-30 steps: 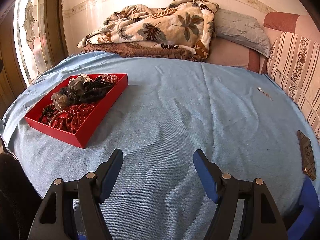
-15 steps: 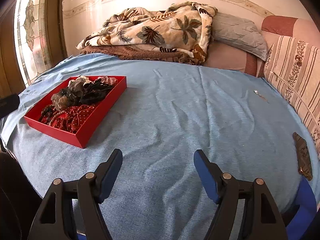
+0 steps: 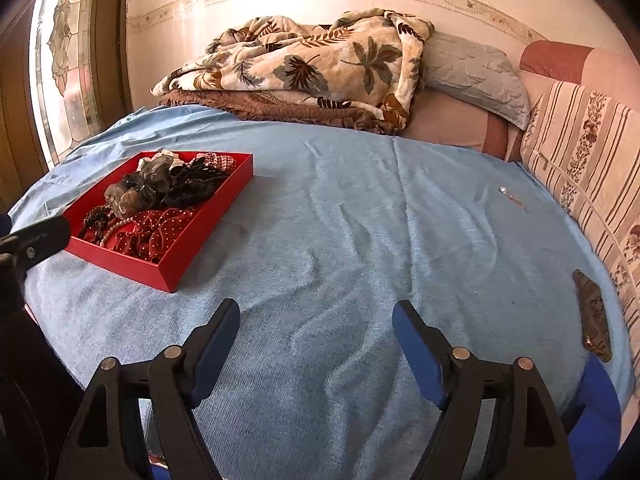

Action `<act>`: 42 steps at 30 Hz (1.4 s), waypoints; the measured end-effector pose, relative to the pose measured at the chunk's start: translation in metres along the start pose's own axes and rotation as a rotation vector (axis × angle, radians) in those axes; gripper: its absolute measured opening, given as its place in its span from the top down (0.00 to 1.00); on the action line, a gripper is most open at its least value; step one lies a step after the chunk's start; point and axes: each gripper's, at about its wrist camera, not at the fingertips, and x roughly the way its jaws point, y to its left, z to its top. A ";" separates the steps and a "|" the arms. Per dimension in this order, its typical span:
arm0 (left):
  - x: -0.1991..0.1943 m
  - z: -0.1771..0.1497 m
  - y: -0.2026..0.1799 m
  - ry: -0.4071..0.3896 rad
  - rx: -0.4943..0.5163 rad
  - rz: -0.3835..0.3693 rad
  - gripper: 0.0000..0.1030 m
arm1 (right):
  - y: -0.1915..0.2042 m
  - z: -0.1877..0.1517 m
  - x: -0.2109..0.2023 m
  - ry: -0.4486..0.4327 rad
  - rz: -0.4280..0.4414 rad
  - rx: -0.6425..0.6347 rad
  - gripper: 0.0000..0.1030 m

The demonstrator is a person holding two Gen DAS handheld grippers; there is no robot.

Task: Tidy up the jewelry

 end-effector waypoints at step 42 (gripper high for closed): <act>0.017 -0.012 0.041 0.088 -0.124 -0.070 0.00 | 0.042 0.027 -0.002 0.044 -0.043 -0.117 0.14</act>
